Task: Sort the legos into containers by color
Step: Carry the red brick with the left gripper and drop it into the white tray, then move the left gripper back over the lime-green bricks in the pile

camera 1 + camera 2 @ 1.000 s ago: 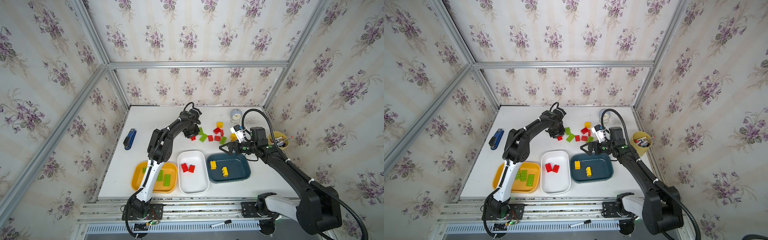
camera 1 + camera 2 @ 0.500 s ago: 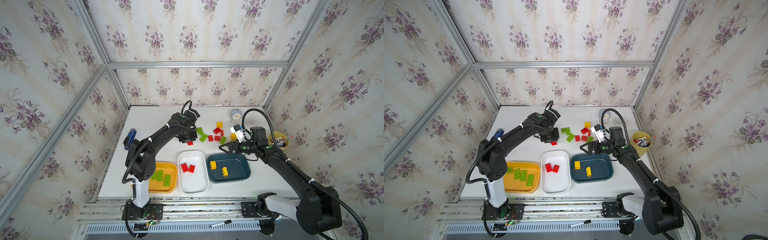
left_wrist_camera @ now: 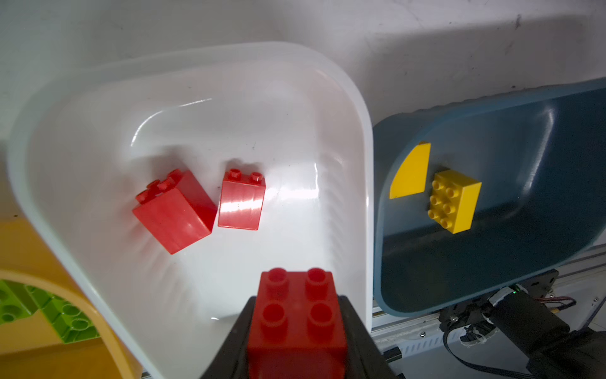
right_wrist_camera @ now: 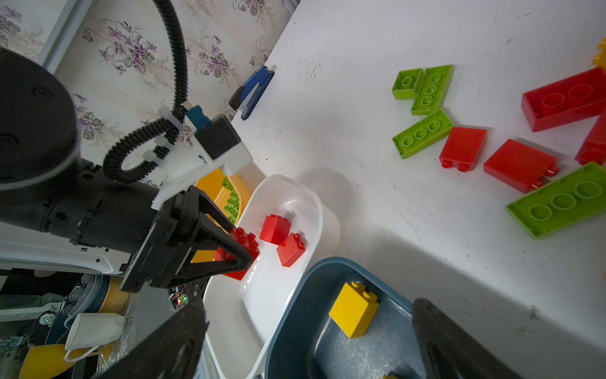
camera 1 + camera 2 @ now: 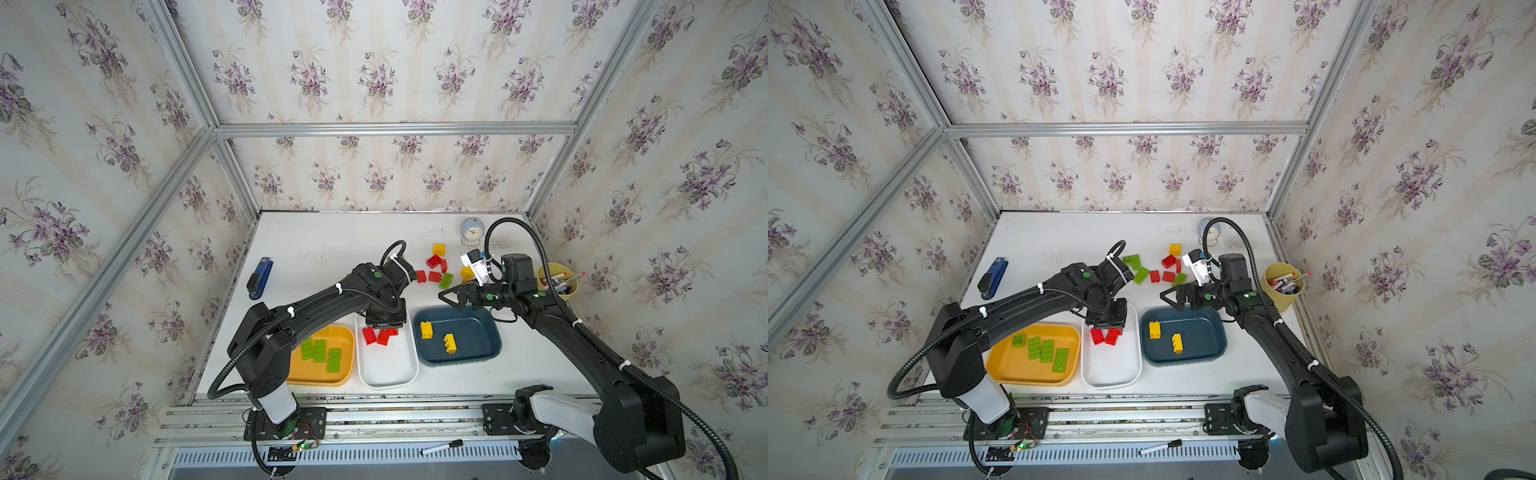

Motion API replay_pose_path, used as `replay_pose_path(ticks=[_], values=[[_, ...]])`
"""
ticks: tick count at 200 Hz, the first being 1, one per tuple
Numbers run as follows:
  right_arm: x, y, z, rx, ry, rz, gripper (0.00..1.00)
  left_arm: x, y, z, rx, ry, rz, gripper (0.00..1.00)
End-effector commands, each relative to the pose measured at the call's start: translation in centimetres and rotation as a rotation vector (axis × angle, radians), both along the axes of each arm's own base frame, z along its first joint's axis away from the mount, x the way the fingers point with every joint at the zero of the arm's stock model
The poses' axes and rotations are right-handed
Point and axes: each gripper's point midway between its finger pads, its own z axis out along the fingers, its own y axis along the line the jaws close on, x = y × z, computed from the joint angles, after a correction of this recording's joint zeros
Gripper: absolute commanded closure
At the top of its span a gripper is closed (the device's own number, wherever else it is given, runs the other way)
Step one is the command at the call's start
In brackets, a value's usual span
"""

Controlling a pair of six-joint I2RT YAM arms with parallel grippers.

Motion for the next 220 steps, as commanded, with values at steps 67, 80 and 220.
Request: replay_pose_path(ticks=[67, 80, 220], values=[[-0.7, -0.1, 0.2, -0.011, -0.015, 0.009, 0.00, 2.2, -3.1, -3.8, -0.037, 0.001, -0.030, 0.58], [-0.7, -0.2, 0.1, -0.012, -0.013, 0.009, 0.00, 2.7, -2.9, -3.6, -0.040, -0.006, -0.025, 0.50], [0.1, -0.1, 1.1, -0.016, -0.027, -0.004, 0.00, 14.2, 1.0, 2.0, -0.058, -0.187, 0.059, 0.34]])
